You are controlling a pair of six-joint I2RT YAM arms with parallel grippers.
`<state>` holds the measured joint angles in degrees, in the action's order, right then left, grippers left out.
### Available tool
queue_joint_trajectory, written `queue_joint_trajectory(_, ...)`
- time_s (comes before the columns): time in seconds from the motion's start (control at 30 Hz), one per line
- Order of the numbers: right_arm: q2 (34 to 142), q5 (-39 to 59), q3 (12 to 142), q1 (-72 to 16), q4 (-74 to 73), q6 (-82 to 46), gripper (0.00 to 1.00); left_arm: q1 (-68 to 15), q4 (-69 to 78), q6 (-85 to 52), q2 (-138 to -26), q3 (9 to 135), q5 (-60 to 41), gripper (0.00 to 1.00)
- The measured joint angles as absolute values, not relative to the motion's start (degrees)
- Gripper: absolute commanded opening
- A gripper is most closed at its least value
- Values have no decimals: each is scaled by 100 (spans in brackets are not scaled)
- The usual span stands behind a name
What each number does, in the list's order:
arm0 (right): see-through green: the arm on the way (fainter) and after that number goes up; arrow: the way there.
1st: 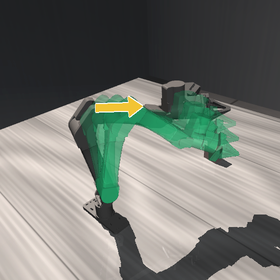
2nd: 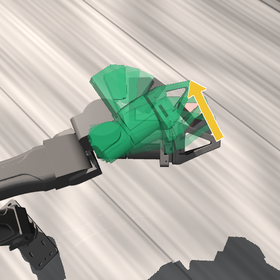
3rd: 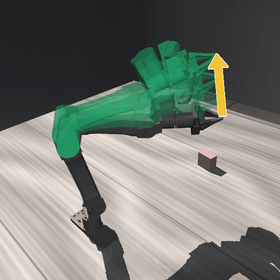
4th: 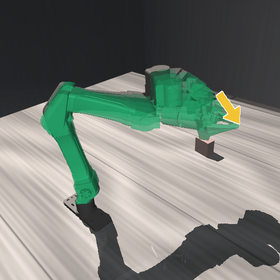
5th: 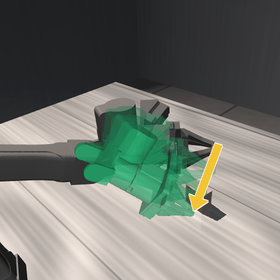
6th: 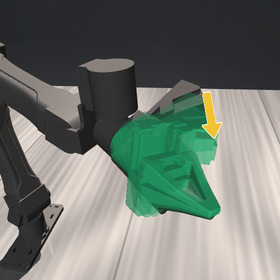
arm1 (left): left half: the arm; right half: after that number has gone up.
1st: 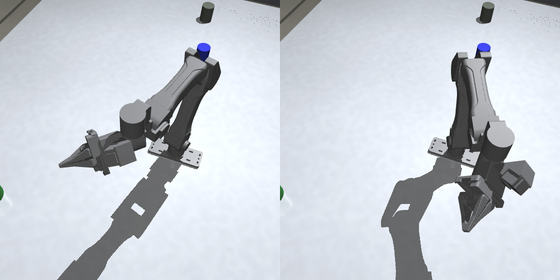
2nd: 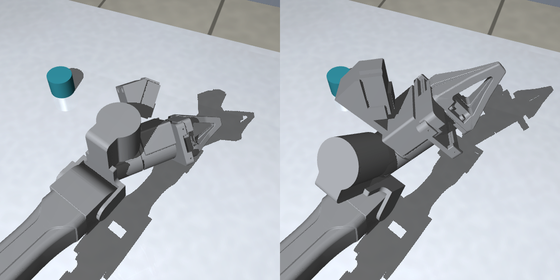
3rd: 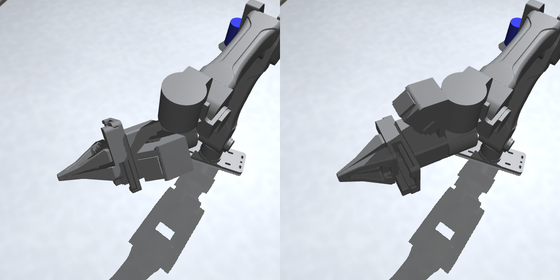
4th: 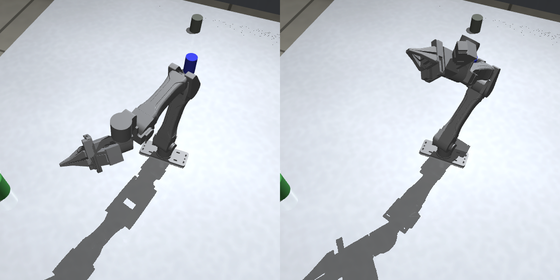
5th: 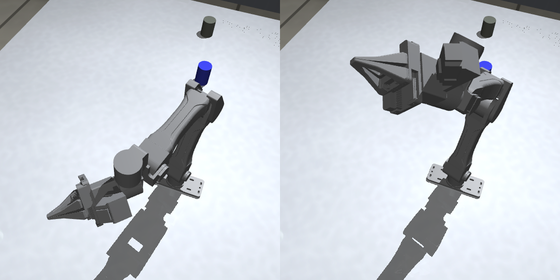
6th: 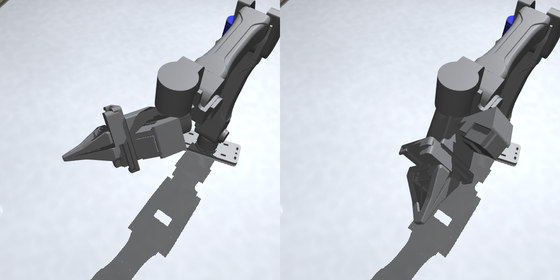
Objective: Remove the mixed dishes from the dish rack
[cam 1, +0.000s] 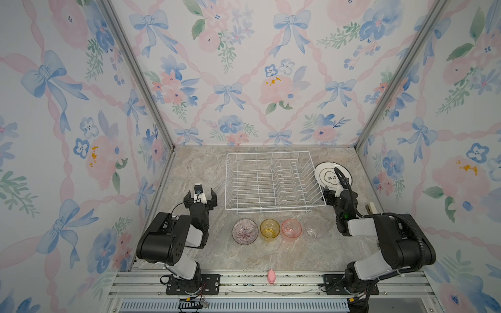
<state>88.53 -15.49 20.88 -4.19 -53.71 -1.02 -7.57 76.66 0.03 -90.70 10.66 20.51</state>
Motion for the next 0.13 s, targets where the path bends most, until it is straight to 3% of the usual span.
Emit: queue_joint_trajectory(0.13, 8853, -1549, 2088, -419, -5371, -102, 97, -757, 7666, 5, -9070, 1066, 2051, 98)
